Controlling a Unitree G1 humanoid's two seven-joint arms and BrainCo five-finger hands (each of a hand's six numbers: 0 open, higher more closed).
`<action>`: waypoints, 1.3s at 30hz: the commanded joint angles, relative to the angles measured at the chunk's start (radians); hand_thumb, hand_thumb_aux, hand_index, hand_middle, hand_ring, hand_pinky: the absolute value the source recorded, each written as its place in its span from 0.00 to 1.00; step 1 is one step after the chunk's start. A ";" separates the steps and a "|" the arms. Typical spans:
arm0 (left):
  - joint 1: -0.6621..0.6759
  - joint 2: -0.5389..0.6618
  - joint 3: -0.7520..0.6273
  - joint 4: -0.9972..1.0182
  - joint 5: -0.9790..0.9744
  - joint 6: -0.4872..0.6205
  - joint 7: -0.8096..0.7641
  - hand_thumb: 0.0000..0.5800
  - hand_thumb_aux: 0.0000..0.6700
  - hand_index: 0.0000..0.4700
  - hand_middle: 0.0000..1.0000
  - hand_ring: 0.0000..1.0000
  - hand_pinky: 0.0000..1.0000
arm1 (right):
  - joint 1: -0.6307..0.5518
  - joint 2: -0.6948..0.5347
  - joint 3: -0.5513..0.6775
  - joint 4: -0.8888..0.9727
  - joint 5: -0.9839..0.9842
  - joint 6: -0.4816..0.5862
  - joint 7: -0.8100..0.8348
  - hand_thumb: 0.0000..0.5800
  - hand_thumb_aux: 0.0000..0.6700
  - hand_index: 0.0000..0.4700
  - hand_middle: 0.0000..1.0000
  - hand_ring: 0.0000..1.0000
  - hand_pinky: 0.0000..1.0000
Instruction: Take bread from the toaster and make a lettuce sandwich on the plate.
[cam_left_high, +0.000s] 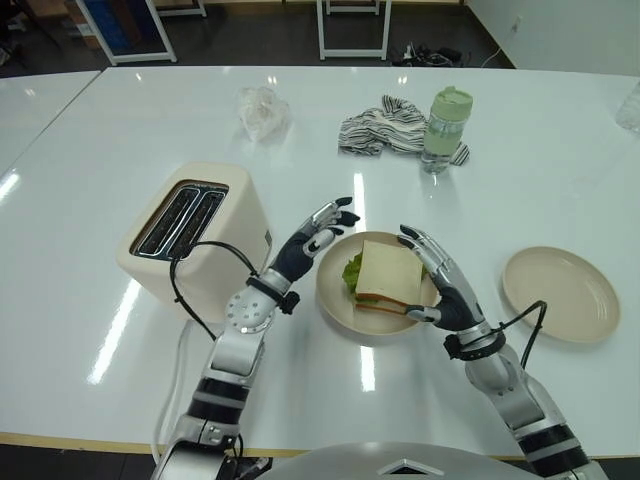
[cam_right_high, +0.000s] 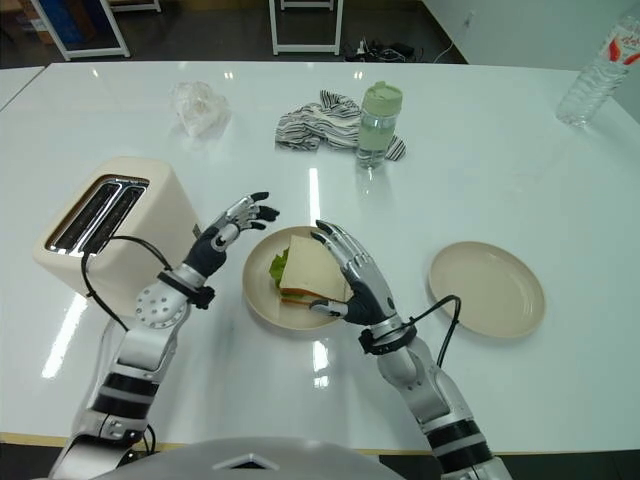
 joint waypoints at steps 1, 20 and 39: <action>0.095 0.119 0.055 -0.215 0.019 0.058 -0.066 1.00 1.00 1.00 1.00 1.00 1.00 | 0.089 -0.064 -0.103 -0.153 0.154 0.038 0.119 0.97 0.82 0.82 1.00 1.00 1.00; 0.343 0.397 -0.158 -0.313 0.359 0.313 -0.358 1.00 1.00 1.00 1.00 1.00 1.00 | 0.322 -0.242 -0.002 -0.240 0.034 0.282 0.639 1.00 1.00 1.00 1.00 1.00 1.00; -0.067 0.126 -0.277 0.260 0.602 0.251 0.051 1.00 1.00 1.00 1.00 1.00 1.00 | -0.217 -0.042 0.134 0.346 -0.285 0.232 0.225 1.00 1.00 1.00 1.00 1.00 1.00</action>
